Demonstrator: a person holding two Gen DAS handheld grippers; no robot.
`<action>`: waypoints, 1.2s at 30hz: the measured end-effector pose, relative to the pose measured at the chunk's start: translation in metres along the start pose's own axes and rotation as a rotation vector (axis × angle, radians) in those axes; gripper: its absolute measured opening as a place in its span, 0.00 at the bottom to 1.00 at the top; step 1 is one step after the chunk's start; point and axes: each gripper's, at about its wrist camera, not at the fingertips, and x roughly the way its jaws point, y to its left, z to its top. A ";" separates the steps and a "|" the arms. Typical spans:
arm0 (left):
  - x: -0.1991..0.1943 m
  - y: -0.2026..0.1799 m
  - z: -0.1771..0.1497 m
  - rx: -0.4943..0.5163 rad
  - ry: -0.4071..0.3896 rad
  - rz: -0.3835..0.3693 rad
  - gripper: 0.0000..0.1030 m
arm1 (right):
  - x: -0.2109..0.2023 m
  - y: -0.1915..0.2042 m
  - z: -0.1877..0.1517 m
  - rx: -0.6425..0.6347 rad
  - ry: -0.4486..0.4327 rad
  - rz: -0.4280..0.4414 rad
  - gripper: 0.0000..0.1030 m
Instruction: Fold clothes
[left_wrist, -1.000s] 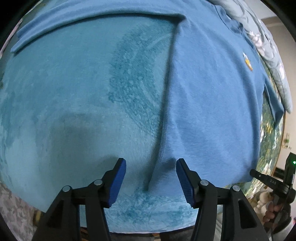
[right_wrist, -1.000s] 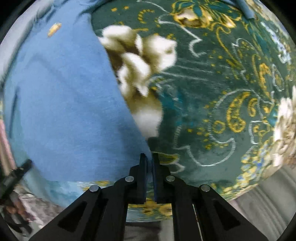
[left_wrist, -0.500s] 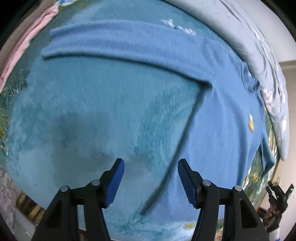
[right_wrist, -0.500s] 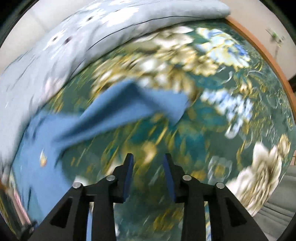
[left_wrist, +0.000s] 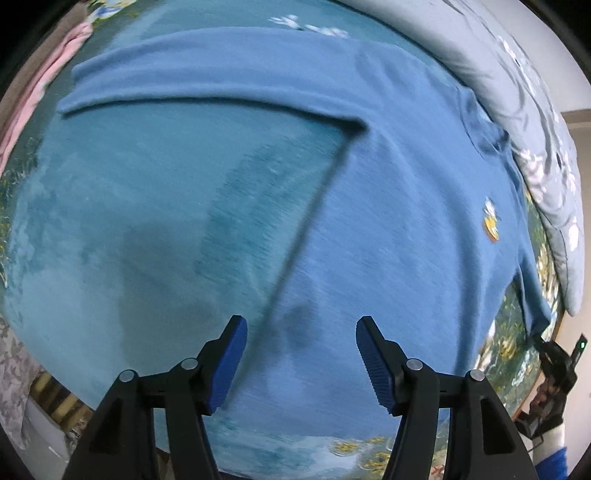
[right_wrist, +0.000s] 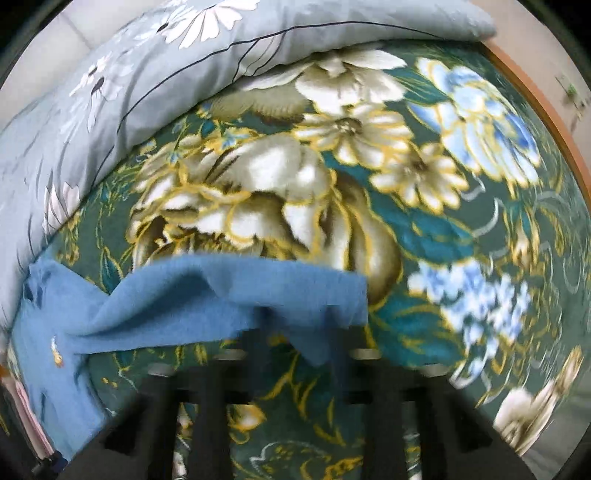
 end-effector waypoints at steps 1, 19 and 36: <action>-0.001 -0.004 -0.004 0.006 0.002 -0.002 0.63 | -0.001 -0.001 0.008 -0.007 -0.005 0.003 0.03; -0.005 -0.045 0.060 0.022 0.010 0.030 0.66 | -0.009 -0.058 0.084 0.176 -0.082 0.096 0.26; 0.043 -0.055 0.052 0.014 -0.002 0.030 0.67 | 0.019 -0.066 0.002 0.695 -0.069 0.403 0.08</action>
